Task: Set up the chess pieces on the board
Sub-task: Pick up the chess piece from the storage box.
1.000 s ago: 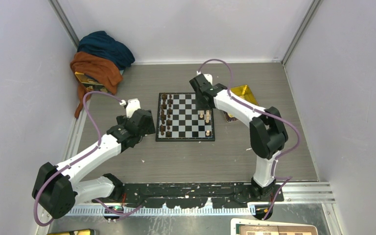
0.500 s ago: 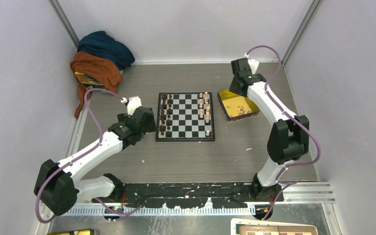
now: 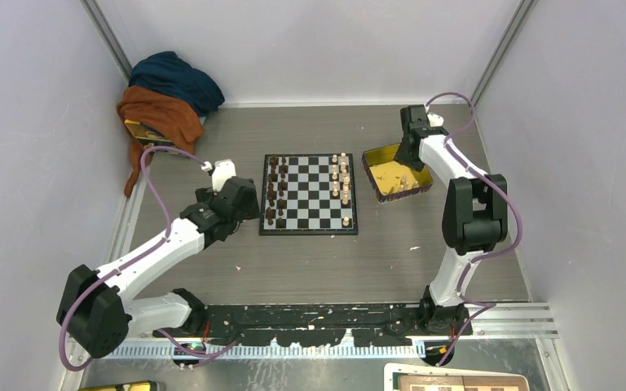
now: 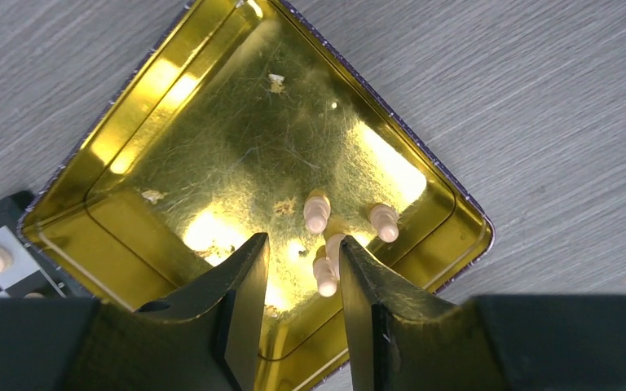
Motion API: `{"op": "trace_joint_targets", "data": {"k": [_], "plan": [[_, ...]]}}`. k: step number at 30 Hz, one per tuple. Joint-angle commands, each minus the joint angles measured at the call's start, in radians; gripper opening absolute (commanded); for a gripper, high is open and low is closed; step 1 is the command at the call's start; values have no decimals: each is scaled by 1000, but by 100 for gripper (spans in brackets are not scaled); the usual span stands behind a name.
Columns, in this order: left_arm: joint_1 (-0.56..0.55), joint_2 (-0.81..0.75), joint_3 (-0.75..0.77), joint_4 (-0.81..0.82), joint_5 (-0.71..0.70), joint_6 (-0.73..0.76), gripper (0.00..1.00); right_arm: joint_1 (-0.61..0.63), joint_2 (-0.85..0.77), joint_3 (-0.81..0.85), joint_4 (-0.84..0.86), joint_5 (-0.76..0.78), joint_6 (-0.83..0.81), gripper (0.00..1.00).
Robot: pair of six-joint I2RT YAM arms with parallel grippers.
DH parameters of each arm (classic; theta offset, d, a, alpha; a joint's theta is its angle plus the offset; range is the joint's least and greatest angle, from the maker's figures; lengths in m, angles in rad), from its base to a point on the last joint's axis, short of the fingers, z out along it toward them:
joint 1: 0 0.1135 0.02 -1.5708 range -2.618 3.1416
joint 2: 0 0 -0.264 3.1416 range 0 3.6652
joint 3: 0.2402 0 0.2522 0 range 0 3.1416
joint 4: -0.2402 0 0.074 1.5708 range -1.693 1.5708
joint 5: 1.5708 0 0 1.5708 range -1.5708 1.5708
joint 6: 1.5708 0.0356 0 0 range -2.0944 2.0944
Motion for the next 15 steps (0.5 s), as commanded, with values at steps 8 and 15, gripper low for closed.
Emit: {"op": "trace_joint_targets", "data": {"k": [8,15], "plan": [[-4,35,58,19,-45,14,100,-28,78,21,53,-58,21,43],[-4,60,70,21,-42,15,100,-39,106,25,57,-71,20,43]]}}
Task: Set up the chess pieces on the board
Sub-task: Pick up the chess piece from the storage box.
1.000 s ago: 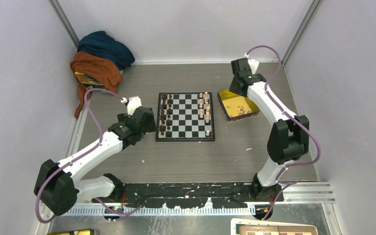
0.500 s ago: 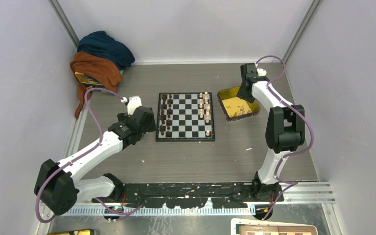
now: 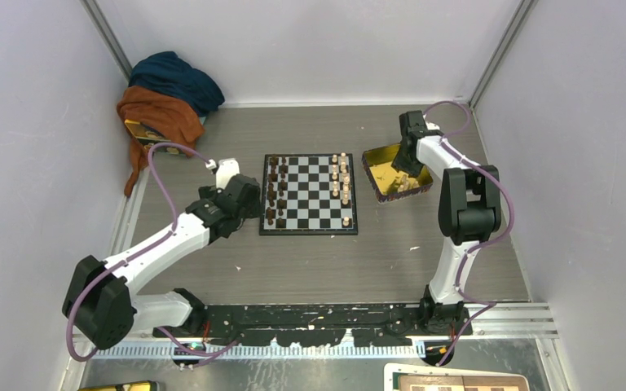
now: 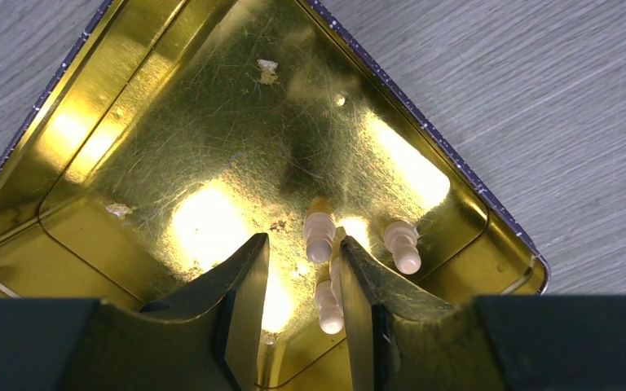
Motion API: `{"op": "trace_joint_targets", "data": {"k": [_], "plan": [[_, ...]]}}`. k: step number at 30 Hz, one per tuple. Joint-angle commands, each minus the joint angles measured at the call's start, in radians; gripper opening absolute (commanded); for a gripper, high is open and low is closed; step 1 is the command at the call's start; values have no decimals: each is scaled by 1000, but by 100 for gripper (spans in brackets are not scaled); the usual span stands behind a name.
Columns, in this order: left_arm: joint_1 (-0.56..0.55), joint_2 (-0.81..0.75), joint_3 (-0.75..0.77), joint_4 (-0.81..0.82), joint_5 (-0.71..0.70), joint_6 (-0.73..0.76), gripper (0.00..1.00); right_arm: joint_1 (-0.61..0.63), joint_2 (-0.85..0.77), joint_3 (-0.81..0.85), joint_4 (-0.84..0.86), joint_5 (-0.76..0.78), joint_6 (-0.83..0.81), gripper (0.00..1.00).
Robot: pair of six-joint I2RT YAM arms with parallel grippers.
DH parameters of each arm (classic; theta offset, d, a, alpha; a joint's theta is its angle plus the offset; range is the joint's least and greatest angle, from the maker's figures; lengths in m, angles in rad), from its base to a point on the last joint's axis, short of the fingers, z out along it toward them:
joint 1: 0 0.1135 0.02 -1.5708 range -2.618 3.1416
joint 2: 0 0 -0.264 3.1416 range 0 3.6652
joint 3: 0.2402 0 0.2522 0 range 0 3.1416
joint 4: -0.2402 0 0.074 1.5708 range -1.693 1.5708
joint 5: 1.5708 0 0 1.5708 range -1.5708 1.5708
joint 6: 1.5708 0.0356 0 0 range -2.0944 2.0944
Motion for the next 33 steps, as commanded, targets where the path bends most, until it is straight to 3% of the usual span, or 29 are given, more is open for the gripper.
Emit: {"op": "trace_joint_targets", "data": {"k": [1,17,23,31,33], "plan": [[-5,8,48,23,-35,14,100,-9,3,25,35,-11,13,43],[-4,20,62,23,-40,41,100,-12,25,25,28,-25,19,37],[-6,22,60,27,-40,50,100,-13,23,19,27,-19,21,27],[-4,15,44,31,-37,51,100,-12,11,26,26,-12,10,2],[-4,12,40,31,-39,52,100,-12,6,42,17,-9,2,1]]}}
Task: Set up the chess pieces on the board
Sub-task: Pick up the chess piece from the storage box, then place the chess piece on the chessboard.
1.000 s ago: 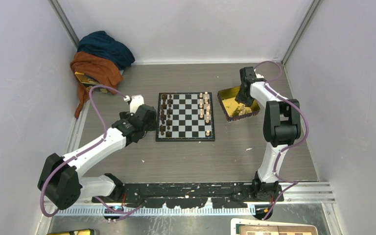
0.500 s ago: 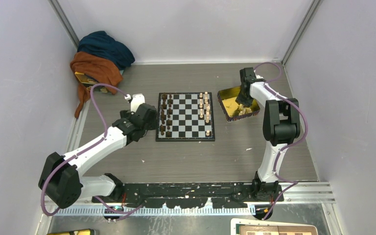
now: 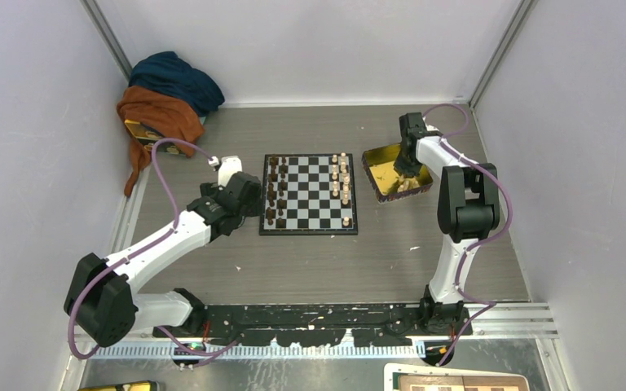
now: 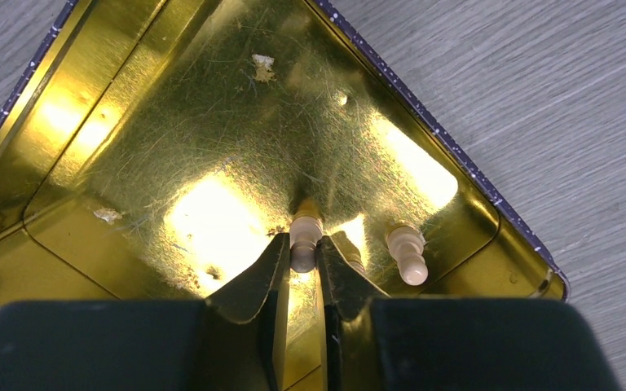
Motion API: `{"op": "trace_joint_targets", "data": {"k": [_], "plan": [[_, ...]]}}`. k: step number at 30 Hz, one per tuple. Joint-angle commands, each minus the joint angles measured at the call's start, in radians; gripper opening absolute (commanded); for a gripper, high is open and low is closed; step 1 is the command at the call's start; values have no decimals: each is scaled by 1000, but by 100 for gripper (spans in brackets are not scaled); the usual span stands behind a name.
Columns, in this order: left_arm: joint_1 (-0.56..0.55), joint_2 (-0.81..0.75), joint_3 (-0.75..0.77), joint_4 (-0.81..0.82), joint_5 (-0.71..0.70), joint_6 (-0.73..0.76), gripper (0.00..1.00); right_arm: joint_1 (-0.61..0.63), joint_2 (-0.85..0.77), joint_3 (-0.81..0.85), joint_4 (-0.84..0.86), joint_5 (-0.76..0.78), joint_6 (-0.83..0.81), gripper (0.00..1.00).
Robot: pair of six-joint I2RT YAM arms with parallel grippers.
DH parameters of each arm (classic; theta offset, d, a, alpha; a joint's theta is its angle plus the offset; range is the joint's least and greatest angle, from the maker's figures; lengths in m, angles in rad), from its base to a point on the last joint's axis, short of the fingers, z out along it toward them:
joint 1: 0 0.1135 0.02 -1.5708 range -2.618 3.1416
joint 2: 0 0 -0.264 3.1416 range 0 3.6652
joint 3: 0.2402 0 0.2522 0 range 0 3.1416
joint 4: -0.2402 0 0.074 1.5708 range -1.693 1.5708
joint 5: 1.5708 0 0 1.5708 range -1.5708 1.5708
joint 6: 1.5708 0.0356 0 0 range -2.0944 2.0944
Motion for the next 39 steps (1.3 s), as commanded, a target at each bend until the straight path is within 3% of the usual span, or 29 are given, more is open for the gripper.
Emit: {"op": "trace_joint_targets", "data": {"k": [1,14,27,39], "plan": [[-4,-11,11,33,-32,5,100,-4,-26,51,7,18,-7,1],[-4,-60,-26,31,-35,-10,100,78,-127,174,-91,27,-61,1],[-5,-124,-57,22,-23,-15,100,417,-229,195,-194,92,-71,1],[-5,-161,-63,15,-11,13,100,641,-227,63,-152,147,-9,1]]}}
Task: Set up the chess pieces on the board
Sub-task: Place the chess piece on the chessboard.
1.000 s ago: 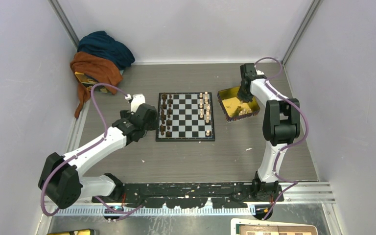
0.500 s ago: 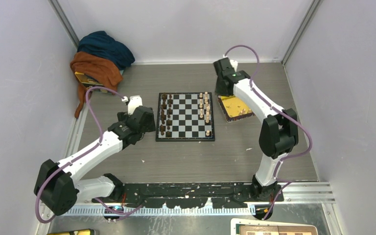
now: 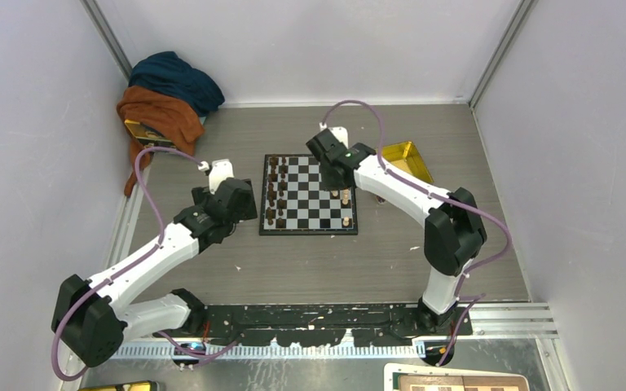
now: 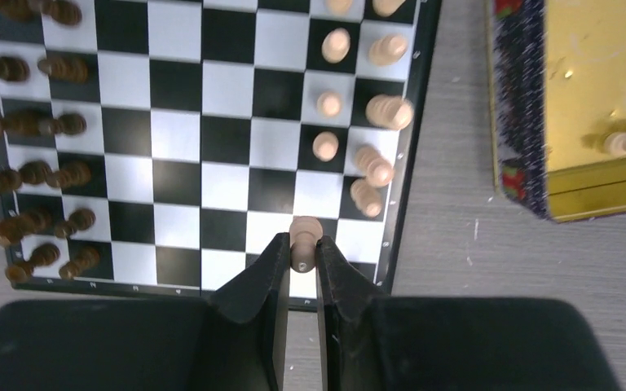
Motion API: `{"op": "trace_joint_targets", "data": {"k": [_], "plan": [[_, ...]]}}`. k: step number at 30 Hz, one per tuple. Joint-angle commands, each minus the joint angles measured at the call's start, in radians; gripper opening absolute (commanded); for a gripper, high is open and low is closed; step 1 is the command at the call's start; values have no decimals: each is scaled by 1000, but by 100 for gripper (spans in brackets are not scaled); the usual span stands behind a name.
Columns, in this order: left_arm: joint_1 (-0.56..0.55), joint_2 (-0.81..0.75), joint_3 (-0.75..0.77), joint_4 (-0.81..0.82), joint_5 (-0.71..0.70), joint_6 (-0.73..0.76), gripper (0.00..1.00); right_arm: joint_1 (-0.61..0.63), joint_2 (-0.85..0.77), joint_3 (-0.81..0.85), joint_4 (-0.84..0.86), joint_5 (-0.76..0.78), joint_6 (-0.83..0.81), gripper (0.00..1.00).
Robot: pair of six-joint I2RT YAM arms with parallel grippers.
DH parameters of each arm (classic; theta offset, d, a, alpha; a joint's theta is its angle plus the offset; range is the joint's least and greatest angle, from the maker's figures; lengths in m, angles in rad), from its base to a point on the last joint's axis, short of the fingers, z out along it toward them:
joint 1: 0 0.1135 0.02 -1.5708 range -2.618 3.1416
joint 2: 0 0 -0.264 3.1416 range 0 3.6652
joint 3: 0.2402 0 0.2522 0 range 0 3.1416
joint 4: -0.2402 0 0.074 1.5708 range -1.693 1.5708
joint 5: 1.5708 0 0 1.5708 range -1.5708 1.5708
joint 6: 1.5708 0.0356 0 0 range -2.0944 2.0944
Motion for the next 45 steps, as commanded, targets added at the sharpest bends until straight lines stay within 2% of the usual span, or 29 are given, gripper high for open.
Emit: {"op": "trace_joint_targets", "data": {"k": [1,15,45], "plan": [[-5,-33,-4,14,-11,13,100,55,-40,-42,37,53,42,1],[-4,-48,-20,8,-14,17,100,79,28,-134,119,56,68,1],[-5,17,-13,37,-14,29,100,-4,124,-122,156,-28,69,1]]}}
